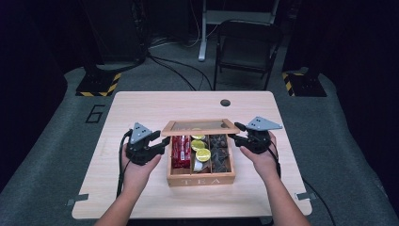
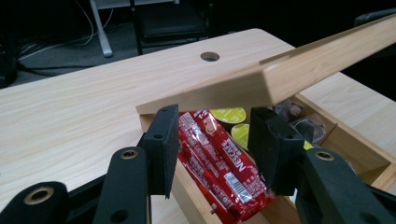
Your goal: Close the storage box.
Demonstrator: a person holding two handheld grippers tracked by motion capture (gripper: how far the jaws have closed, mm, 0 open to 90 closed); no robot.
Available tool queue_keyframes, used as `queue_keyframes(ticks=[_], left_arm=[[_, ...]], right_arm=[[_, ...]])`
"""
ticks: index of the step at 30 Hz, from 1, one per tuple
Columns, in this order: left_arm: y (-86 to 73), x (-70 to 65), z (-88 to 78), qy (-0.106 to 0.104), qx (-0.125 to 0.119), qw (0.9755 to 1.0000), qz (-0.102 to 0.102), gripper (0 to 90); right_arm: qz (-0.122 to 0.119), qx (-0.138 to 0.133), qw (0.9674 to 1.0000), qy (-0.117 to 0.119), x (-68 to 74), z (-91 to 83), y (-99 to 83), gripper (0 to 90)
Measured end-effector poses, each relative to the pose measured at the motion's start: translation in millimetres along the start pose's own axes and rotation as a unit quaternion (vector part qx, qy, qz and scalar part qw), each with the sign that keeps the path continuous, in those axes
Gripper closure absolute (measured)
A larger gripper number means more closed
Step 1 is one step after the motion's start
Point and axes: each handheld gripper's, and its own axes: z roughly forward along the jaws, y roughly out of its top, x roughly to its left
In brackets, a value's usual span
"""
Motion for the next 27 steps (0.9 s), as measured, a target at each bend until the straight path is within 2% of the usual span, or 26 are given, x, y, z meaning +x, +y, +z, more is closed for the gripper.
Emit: queue_keyframes(ticks=[8, 12, 19, 27], left_arm=[[4.9, -6.0, -1.3, -0.005, -0.01, 0.9999, -0.002, 55.3], [5.4, -5.3, -2.2, -0.005, -0.008, 0.9999, -0.011, 57.2], [5.0, -4.4, -3.7, -0.009, -0.005, 0.9999, -0.013, 59.7], [4.3, -4.1, -4.1, -0.01, -0.005, 0.9999, -0.008, 60.0]], right_arm=[[-0.001, 0.001, 1.0, 0.0, 0.5, -0.1, -0.4, 54.5], [0.001, -0.001, 1.0, 0.0, 0.1, -0.1, -0.5, 54.5], [0.001, 0.0, 1.0, 0.003, -0.3, -0.5, -0.5, 54.5], [0.012, 0.002, 0.9997, 0.021, -3.7, -2.8, 0.0, 53.8]])
